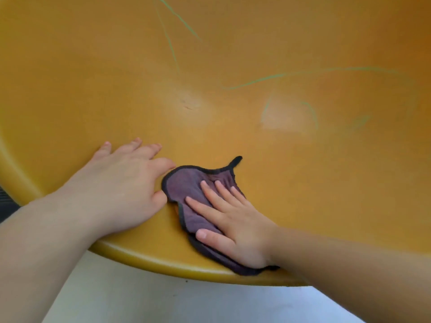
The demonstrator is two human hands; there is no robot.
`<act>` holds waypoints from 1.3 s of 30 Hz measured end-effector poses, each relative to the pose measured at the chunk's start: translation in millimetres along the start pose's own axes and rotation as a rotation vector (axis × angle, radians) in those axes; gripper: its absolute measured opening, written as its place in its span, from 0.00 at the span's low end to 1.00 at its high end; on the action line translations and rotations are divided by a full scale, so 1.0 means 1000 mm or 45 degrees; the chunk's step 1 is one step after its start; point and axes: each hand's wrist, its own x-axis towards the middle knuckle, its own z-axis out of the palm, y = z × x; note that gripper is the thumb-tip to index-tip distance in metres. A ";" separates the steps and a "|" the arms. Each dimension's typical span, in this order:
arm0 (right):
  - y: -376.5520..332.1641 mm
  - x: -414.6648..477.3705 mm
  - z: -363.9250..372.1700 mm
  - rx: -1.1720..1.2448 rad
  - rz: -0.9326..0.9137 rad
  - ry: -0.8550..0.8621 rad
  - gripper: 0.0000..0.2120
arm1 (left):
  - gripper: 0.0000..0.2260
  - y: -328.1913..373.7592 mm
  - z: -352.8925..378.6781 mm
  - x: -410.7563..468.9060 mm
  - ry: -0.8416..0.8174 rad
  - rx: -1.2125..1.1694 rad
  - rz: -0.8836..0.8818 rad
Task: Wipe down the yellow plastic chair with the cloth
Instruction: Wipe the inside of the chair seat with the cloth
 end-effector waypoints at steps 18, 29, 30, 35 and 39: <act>-0.004 0.015 0.003 0.038 0.078 0.056 0.28 | 0.29 0.010 0.012 0.036 -0.094 -0.018 0.010; 0.165 0.057 -0.051 -0.165 1.140 0.383 0.36 | 0.26 0.006 0.013 0.034 -0.151 0.017 0.000; 0.149 0.074 -0.048 -0.091 1.203 0.420 0.38 | 0.26 0.006 0.013 0.035 -0.144 0.009 -0.008; 0.035 0.120 -0.016 0.020 0.743 0.367 0.37 | 0.26 0.007 0.009 0.040 -0.071 -0.012 -0.068; 0.004 0.077 0.000 -0.053 0.115 0.218 0.34 | 0.27 0.005 0.007 0.042 -0.050 -0.007 -0.113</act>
